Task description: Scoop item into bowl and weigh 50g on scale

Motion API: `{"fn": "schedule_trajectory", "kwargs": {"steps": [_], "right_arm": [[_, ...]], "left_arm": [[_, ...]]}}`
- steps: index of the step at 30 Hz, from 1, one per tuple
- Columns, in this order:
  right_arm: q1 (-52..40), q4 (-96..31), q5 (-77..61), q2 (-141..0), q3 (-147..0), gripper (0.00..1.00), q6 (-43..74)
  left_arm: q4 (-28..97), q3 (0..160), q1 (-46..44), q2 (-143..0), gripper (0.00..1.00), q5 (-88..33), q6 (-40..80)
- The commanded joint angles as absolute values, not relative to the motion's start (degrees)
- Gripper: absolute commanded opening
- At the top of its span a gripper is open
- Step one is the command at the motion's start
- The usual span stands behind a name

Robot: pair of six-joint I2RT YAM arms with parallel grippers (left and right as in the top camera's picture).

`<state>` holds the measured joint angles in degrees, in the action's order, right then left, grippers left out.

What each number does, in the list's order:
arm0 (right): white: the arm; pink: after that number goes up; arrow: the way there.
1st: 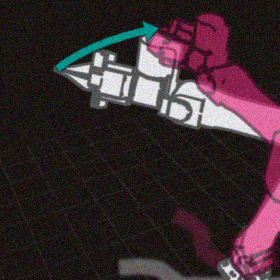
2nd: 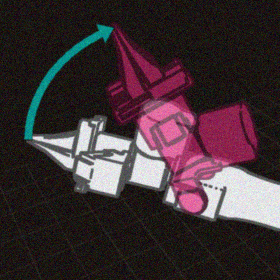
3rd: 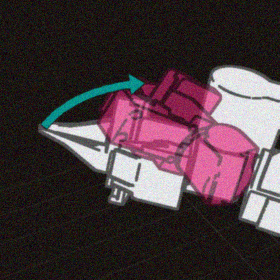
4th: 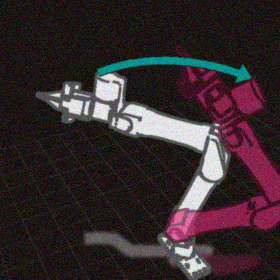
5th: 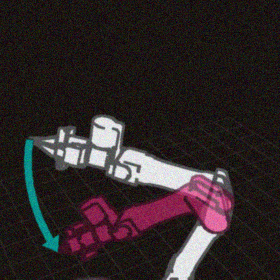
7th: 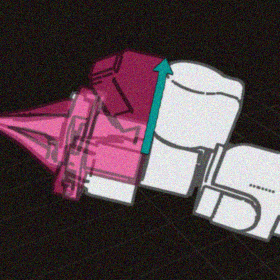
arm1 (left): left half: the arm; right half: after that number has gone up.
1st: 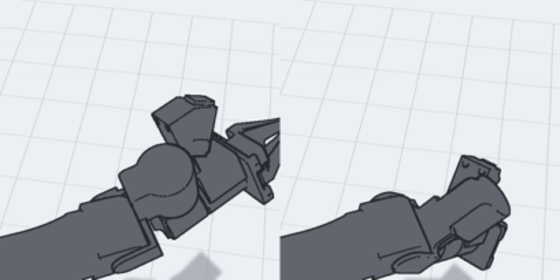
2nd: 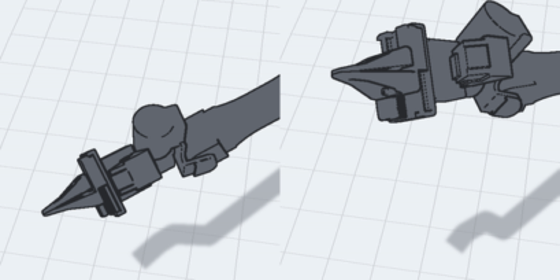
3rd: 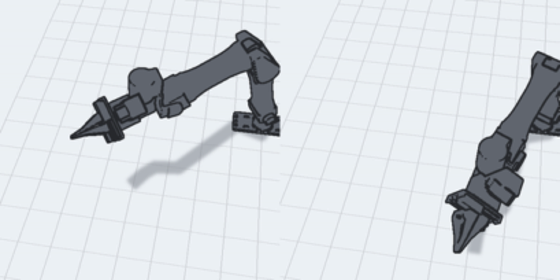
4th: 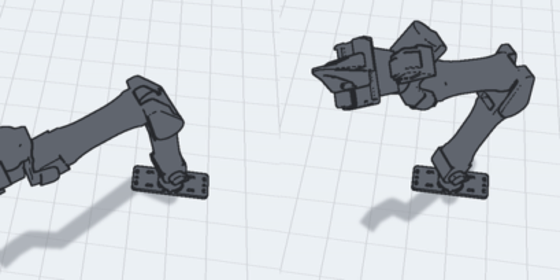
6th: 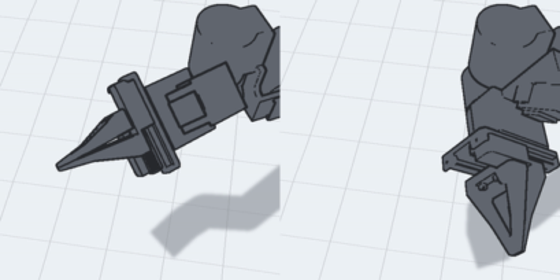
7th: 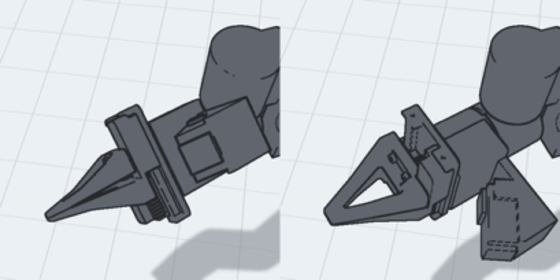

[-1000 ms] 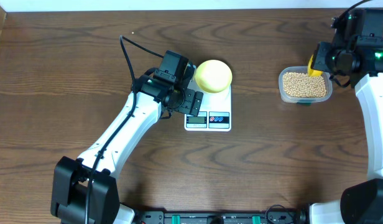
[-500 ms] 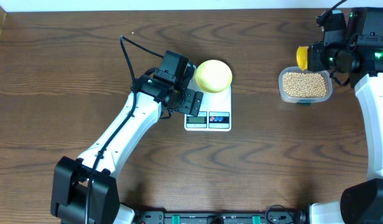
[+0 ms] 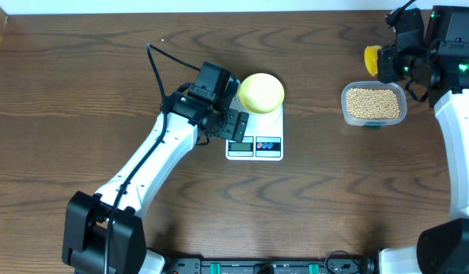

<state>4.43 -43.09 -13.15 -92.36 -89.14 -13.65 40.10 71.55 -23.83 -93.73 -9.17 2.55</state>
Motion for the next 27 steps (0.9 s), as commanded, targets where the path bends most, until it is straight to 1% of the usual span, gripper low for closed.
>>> {"fn": "schedule_trajectory", "kwargs": {"steps": [1, 10, 12, 19, 24, 27], "right_arm": [[4.1, -41.4, -13.7, -92.1, -90.1, 0.01, -14.4], [4.1, -37.3, -13.7, -92.1, -90.1, 0.01, -14.5], [4.1, -37.5, -13.7, -92.1, -90.1, 0.01, -14.4], [4.1, -39.3, -13.7, -92.1, -89.9, 0.01, -14.2], [4.0, -39.4, -13.7, -92.1, -89.8, 0.01, -14.2], [4.0, -39.4, -13.7, -92.1, -89.8, 0.01, -14.2]], "left_arm": [[40.2, 71.4, -23.7, -93.6, 0.92, -10.0, 2.0], [38.8, 71.4, -23.7, -93.6, 0.92, -10.0, 2.0], [36.8, 71.4, -23.7, -93.6, 0.92, -10.1, 2.0], [38.3, 71.4, -24.4, -94.3, 0.92, -9.6, 1.9], [40.1, 71.4, -29.8, -94.4, 0.92, -2.2, 2.3], [40.3, 71.4, -33.4, -94.4, 0.92, 3.5, 5.1]]}}
